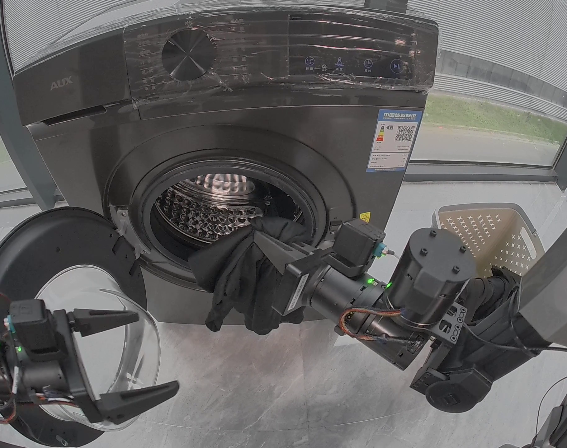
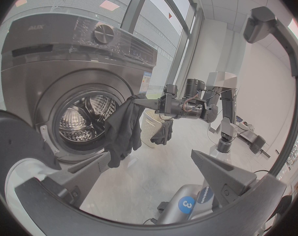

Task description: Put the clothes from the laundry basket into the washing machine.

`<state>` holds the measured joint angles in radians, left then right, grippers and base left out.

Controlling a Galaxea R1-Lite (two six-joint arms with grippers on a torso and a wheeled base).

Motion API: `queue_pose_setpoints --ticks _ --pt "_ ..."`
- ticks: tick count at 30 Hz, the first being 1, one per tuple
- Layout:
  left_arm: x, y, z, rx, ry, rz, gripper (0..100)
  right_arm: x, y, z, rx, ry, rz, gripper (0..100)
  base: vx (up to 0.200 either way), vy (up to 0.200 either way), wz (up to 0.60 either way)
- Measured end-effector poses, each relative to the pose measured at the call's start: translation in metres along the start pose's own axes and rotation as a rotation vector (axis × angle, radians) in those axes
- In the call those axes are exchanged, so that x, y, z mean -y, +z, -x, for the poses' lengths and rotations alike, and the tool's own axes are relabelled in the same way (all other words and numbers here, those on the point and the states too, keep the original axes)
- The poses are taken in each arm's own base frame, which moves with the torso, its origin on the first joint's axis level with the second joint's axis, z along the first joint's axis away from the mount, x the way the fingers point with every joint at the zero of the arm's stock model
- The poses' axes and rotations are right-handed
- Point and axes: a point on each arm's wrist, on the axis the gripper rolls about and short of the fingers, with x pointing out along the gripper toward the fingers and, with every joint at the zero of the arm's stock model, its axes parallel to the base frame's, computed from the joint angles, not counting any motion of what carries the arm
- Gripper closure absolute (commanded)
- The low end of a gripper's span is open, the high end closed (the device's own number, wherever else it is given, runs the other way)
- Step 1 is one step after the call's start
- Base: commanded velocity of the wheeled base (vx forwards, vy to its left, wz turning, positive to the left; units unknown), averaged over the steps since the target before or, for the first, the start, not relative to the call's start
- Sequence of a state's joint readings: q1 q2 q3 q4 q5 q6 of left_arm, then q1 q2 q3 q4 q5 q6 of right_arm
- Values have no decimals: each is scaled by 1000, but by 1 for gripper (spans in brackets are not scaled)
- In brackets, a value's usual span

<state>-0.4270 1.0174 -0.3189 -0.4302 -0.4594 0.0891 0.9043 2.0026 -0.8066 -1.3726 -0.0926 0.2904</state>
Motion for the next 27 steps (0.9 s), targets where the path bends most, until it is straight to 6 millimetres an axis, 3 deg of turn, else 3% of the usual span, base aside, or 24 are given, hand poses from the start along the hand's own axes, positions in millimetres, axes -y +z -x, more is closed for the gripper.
queue_pose_setpoints --ticks 10,27 --pt "-16 -6 -61 -63 -24 16 0 -2 -5 1 -25 -3 -10 100 0 0 0" --pt "-36 -17 -119 -80 7 27 0 -7 4 7 -5 2 -13 100 0 0 0"
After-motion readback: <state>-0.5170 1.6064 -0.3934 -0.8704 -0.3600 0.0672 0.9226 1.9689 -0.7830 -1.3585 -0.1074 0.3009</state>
